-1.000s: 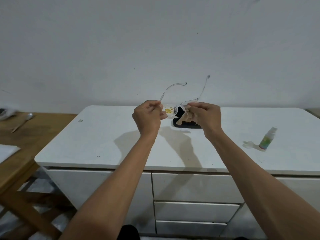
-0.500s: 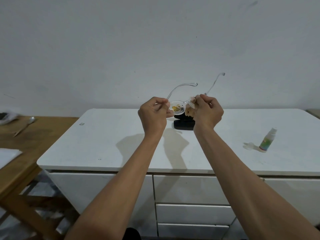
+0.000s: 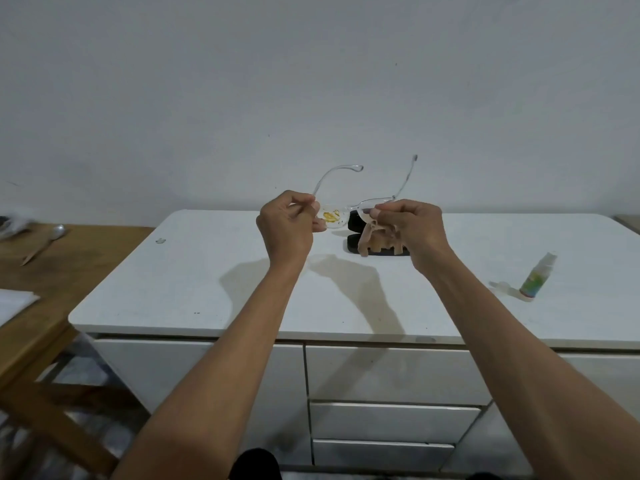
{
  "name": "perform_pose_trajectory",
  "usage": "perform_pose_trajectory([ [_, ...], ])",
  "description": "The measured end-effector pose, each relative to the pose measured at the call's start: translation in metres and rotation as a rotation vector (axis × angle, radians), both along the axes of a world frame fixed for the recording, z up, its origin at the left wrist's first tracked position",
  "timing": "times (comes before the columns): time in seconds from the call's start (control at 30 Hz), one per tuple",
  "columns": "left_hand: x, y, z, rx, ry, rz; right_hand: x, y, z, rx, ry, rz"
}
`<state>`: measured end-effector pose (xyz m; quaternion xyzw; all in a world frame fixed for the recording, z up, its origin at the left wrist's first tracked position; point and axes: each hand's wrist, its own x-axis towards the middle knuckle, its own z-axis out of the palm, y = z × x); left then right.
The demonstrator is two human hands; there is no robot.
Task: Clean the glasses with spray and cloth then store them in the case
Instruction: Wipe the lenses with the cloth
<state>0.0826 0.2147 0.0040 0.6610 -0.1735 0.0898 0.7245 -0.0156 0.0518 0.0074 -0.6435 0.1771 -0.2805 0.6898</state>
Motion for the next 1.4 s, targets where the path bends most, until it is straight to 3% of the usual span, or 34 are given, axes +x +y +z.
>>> perform_pose_trajectory([
  [0.13,-0.002,0.0,0.0,0.008,-0.009,-0.015,0.002,0.005,-0.001,-0.015,-0.022,-0.269],
  [0.37,-0.01,-0.005,0.005,-0.011,-0.056,-0.018,0.026,0.025,0.004,0.253,-0.237,-0.459],
  [0.53,-0.014,-0.009,0.009,-0.025,-0.092,-0.014,0.04,0.03,0.008,0.415,-0.35,-0.488],
  [0.67,-0.015,-0.014,0.009,-0.049,-0.084,-0.011,0.041,0.037,0.013,0.474,-0.361,-0.392],
  [1.0,0.009,0.012,-0.007,0.039,0.004,0.032,0.019,0.016,-0.005,0.035,0.015,0.081],
  [1.13,0.008,0.017,-0.013,0.024,0.076,0.061,0.016,0.017,-0.01,-0.146,0.08,-0.033],
  [1.4,0.002,0.016,-0.013,-0.021,0.117,0.067,0.018,0.029,-0.015,-0.246,-0.02,-0.217],
])
